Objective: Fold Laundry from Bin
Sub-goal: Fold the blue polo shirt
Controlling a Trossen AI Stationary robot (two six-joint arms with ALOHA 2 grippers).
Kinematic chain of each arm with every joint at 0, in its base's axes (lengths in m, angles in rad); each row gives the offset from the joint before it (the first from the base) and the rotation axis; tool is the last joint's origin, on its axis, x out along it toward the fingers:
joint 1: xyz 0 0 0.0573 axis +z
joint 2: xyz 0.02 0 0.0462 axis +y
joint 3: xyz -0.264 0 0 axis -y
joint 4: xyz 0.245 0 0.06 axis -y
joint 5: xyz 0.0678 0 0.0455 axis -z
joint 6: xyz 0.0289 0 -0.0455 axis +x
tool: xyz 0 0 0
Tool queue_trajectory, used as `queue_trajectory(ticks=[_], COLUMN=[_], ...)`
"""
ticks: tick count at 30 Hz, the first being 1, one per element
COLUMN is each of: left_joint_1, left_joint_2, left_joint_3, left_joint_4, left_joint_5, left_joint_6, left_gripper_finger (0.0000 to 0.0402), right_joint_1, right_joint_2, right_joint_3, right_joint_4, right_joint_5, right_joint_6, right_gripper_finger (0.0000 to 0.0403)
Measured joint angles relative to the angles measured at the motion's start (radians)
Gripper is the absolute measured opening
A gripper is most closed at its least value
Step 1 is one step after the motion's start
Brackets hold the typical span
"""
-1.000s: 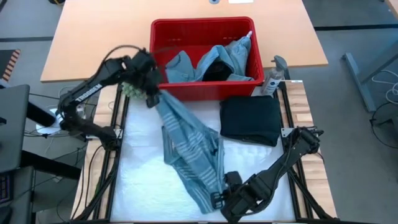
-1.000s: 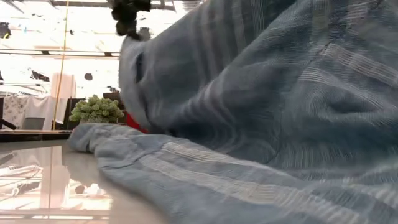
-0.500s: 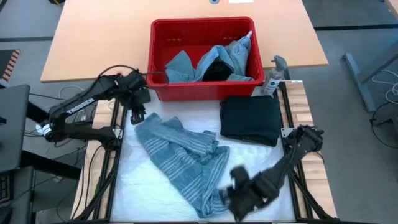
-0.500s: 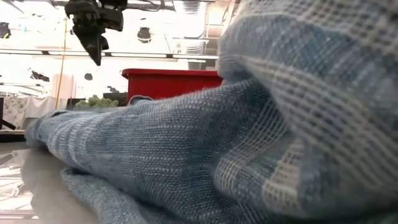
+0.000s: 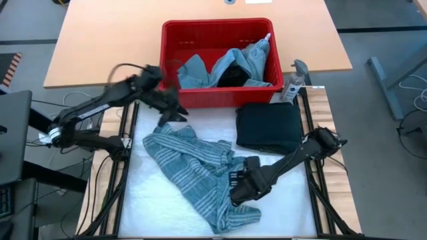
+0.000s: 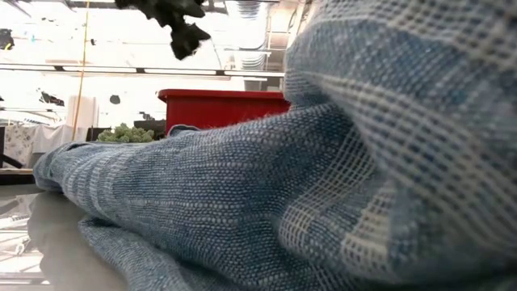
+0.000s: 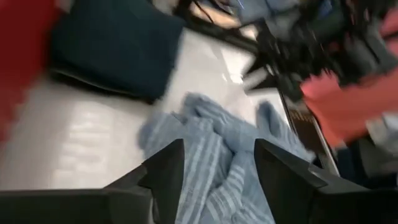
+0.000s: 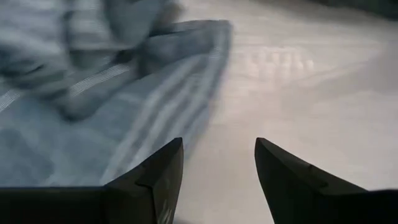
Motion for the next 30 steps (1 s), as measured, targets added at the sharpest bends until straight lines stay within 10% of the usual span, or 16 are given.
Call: queue_trajectory(ticks=[10, 30], left_joint_1=[-0.093, -0.178], left_joint_2=[0.36, 0.464], left_joint_3=[-0.001, -0.001], left_joint_4=[0.248, 0.251], left_joint_5=[0.301, 0.332], left_joint_6=[-0.042, 0.15], left_gripper_finger=[0.0212, 0.0213], right_joint_1=[0.013, -0.127], right_joint_2=[-0.156, -0.167], right_joint_3=[-0.332, -0.596], right_joint_4=[0.299, 0.741], right_joint_5=[0.063, 0.084], right_joint_6=[0.125, -0.124], right_gripper_finger=[0.0225, 0.0254])
